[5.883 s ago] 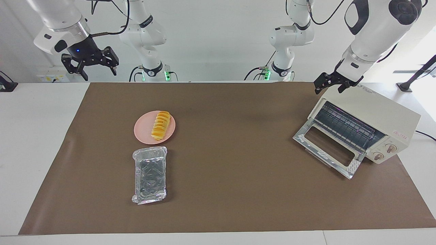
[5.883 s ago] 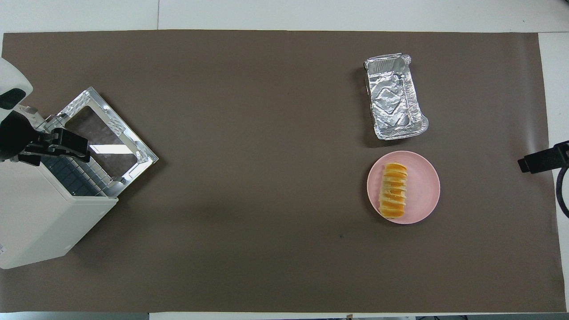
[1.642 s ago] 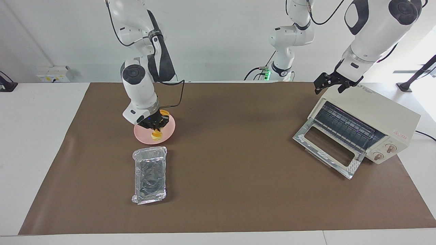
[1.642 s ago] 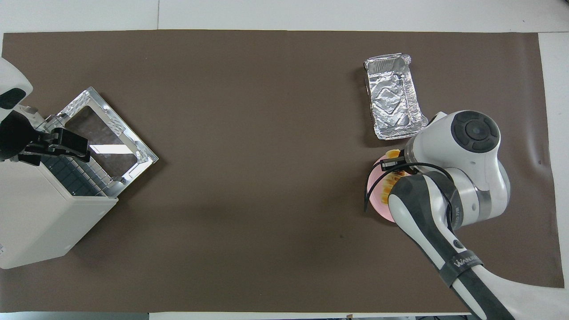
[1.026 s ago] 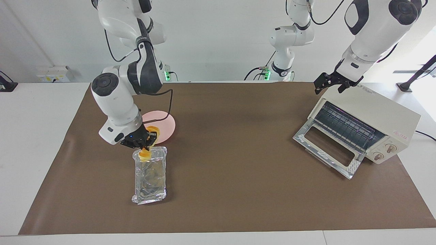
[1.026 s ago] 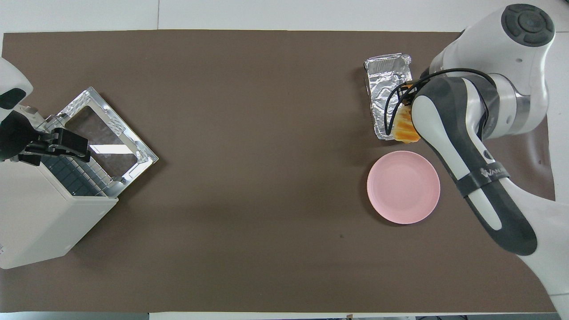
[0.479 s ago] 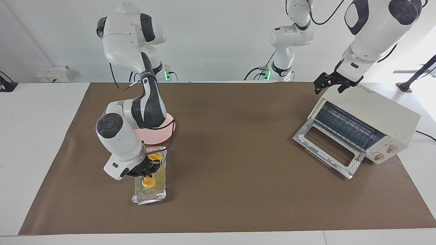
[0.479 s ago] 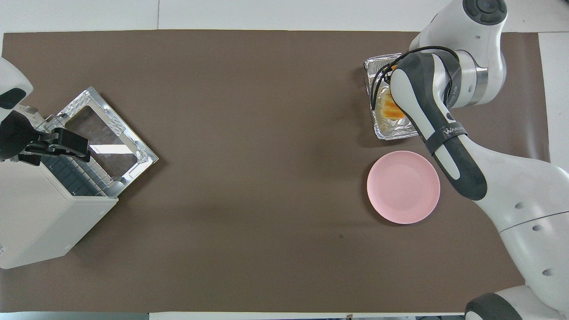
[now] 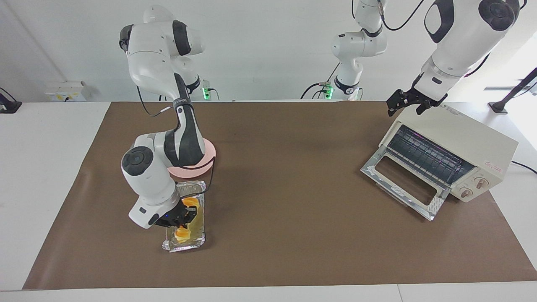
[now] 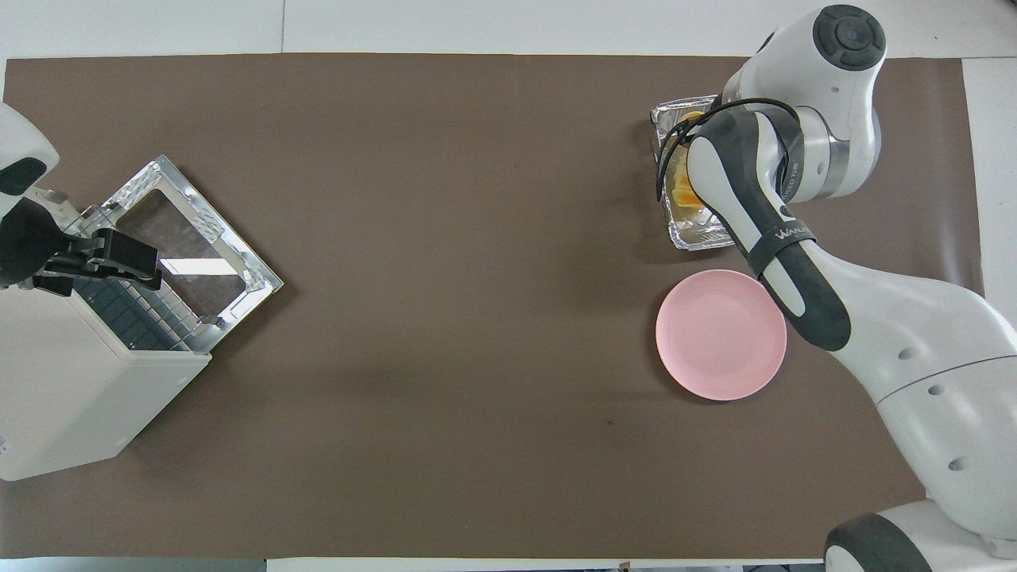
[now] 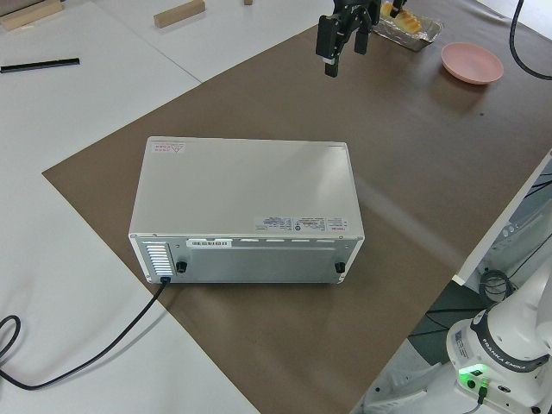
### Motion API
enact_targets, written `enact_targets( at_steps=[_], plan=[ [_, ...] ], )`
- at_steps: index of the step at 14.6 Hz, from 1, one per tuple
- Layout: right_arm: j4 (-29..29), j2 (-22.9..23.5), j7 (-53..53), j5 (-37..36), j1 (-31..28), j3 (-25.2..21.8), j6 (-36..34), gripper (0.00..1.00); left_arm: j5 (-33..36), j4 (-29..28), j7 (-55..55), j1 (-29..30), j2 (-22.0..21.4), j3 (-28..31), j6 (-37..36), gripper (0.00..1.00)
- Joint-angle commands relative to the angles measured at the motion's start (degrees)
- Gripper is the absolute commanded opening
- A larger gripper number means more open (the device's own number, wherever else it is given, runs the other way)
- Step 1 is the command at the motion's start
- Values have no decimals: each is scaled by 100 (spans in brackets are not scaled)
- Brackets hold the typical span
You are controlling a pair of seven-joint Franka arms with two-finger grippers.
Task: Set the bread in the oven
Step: 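Lower the bread into the foil tray and open the right gripper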
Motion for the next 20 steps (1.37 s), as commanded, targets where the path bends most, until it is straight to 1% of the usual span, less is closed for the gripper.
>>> enact_targets(
  at_steps=[1, 2, 3, 4, 5, 8, 10, 12, 16, 18, 20],
  plan=[
    [-300, -116, -159, 118, 29, 14, 234, 0, 74, -118, 64, 58, -136, -31, 65, 100],
    [-309, -124, -159, 118, 47, 14, 226, 0, 74, -118, 64, 58, -127, -31, 65, 100],
    [-309, -125, -150, 118, 56, 14, 208, 13, 74, -118, 64, 58, -136, -31, 65, 100],
    [-309, -125, -150, 118, 47, 14, 191, 81, 74, -118, 64, 58, -127, -31, 65, 100],
    [-274, -133, -150, 118, 38, 23, 112, 100, 74, -109, 64, 58, -127, -31, 65, 100],
    [-221, -309, -150, 127, 20, 23, -221, 100, 74, -109, 64, 58, -127, -31, 65, 100],
    [-195, -397, -150, 48, 12, 23, -581, 100, 74, -109, 64, 58, -127, -31, 65, 100],
    [-46, -388, -193, 4, -67, 6, -758, 100, 74, -109, 64, 58, -127, -31, 65, 100],
    [-80, -379, -747, -241, -260, -21, -417, 100, 74, -118, 64, 58, -127, -31, 65, 100],
    [-247, -371, -756, -321, -296, -21, -171, 100, 74, -118, 64, 58, -136, -31, 65, 100],
    [-580, -379, -808, -330, -331, -38, 223, 100, 74, -118, 64, 58, -127, -31, 65, 100]
  ],
)
